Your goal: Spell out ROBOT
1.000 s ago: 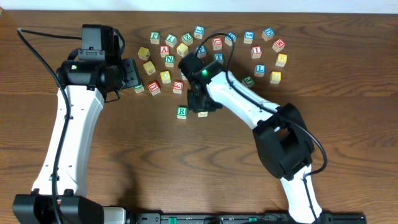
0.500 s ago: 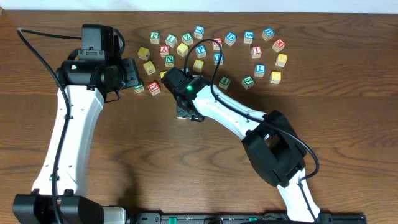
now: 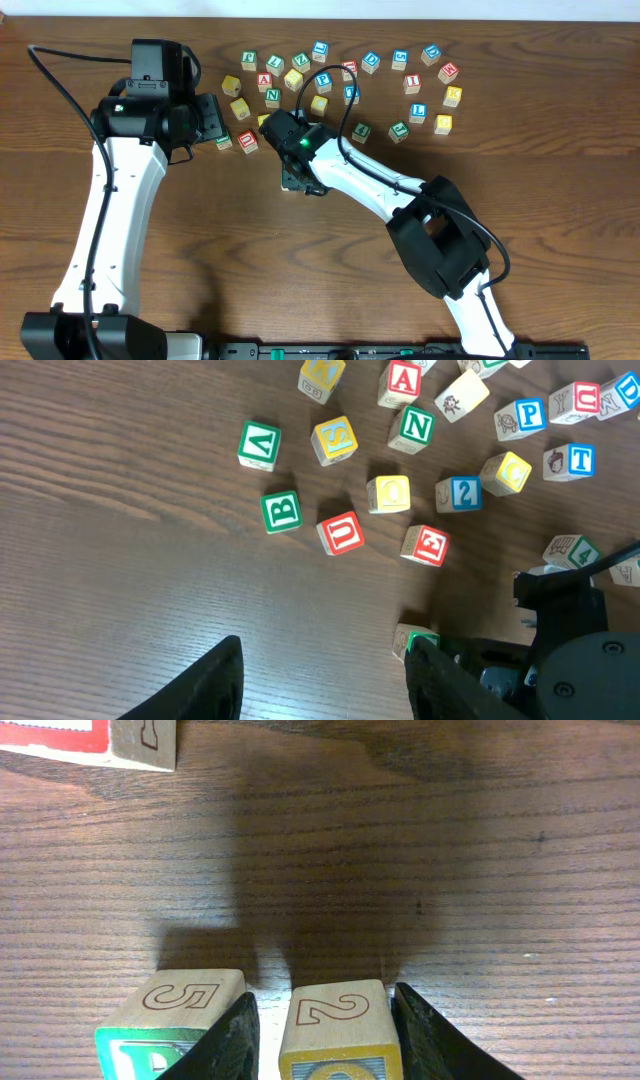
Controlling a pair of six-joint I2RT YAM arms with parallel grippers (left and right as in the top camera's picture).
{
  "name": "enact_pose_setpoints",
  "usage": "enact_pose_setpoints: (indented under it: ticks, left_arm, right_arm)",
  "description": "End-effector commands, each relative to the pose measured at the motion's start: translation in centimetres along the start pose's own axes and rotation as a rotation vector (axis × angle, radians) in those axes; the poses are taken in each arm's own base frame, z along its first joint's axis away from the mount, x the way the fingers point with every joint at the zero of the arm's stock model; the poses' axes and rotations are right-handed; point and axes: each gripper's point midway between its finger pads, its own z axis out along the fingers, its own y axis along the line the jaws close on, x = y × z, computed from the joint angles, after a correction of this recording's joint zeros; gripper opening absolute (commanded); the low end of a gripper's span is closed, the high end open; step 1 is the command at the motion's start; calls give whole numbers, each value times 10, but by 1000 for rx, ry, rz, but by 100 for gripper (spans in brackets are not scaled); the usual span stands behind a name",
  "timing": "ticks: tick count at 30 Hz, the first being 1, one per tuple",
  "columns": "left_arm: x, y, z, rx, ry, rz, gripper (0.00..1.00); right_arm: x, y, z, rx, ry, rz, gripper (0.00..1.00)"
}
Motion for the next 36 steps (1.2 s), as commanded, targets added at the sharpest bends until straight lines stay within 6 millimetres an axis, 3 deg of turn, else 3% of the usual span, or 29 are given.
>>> enact_pose_setpoints:
  ticks: [1, 7, 9, 11, 17, 20, 25, 31, 36]
  left_arm:
    - [-2, 2, 2, -6, -3, 7, 52]
    - [-2, 2, 2, -6, -5, 7, 52]
    - [-2, 2, 2, -6, -5, 7, 52]
    - [-2, 2, 2, -6, -5, 7, 51]
    - [-3, 1, 2, -5, -9, 7, 52]
    - [-5, 1, 2, -3, -17, 8, 52]
    - [-8, 0, 2, 0, -27, 9, 51]
    - [-13, 2, 4, -12, -48, 9, 52]
    - [-21, 9, 37, -53, -35, 2, 52]
  right_arm:
    - [-7, -6, -2, 1, -4, 4, 36]
    - [-34, 7, -42, -64, -82, -77, 41]
    - [-44, 13, -61, -96, -120, -94, 45]
    - [-65, 21, -93, -145, -192, -122, 49]
    - [-111, 9, -155, -210, -264, -163, 51]
    - [-130, 0, -177, -248, -289, -180, 51]
    - [-150, -27, -179, -224, -310, -158, 51]
    - [-153, -33, -178, -212, -314, -148, 54]
    - [-152, -41, -175, -194, -295, -138, 57]
